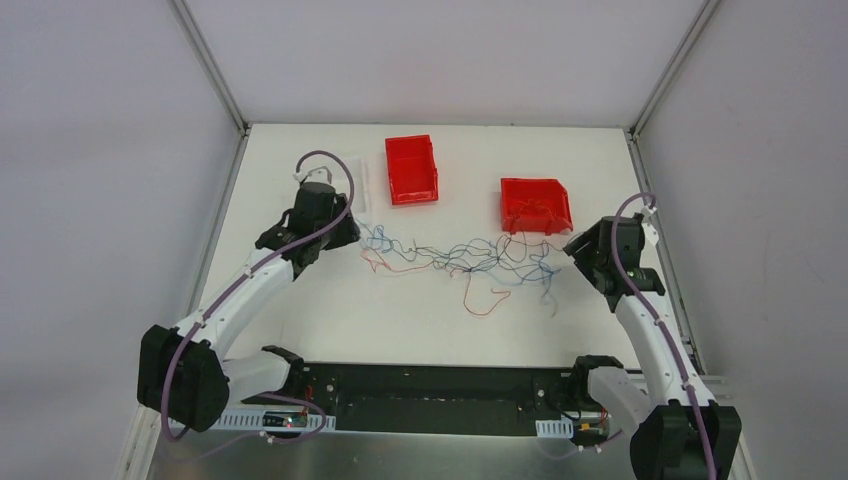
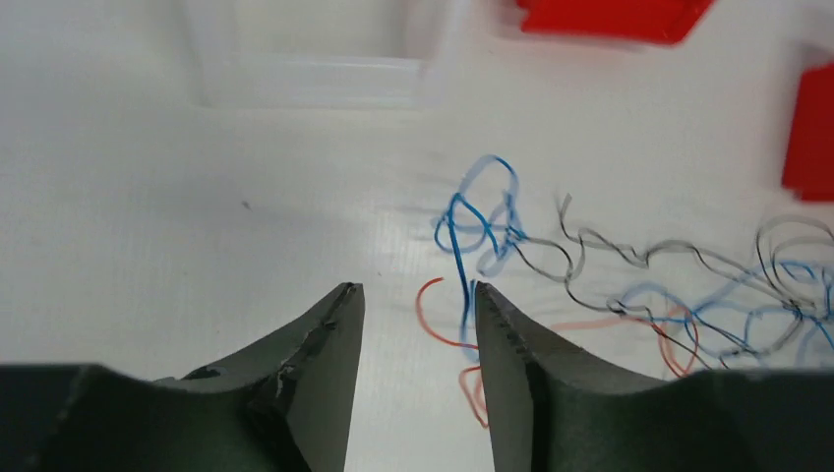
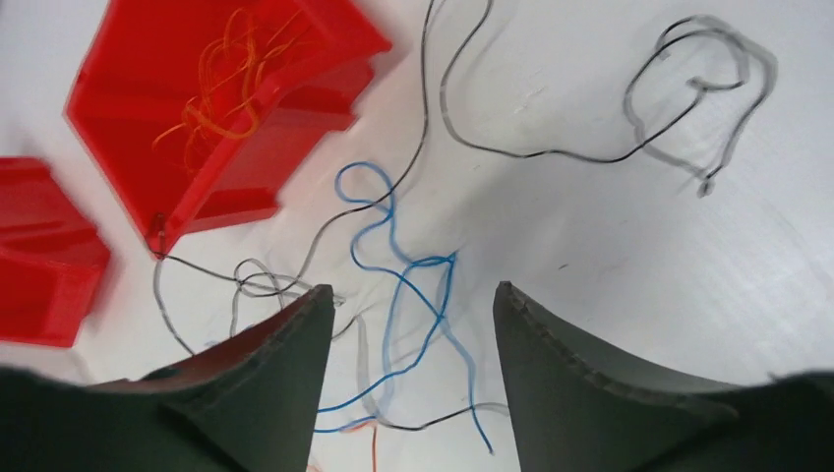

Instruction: Untangle the cables

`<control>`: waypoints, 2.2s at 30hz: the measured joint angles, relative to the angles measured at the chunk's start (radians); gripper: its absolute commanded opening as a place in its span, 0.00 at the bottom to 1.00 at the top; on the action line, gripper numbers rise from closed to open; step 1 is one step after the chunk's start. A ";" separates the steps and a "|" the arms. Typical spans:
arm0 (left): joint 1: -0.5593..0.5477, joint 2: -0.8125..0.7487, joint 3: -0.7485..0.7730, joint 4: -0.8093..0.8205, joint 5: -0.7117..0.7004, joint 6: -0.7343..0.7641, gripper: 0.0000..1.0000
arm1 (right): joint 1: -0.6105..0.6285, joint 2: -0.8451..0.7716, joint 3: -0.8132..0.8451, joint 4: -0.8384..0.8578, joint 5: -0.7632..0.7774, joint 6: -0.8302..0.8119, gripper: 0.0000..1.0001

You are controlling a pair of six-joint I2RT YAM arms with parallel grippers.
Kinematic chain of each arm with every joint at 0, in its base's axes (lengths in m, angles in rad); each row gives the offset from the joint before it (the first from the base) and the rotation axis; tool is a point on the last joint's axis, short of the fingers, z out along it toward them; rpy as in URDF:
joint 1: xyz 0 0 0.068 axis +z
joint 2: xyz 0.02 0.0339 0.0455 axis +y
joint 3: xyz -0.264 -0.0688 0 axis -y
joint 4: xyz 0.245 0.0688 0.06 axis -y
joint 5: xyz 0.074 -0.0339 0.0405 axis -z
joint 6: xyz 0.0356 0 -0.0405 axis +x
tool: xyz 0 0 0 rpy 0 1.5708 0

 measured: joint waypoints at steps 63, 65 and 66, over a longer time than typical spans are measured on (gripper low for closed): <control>-0.496 0.962 0.786 -0.147 0.542 0.269 0.56 | 0.660 0.012 -0.120 0.285 -0.258 -0.005 0.00; -0.499 0.995 0.817 -0.152 0.542 0.267 0.34 | 0.660 -0.011 -0.119 0.280 -0.263 -0.009 0.00; -0.500 1.009 0.826 -0.154 0.542 0.266 0.27 | 0.660 -0.020 -0.119 0.276 -0.264 -0.012 0.00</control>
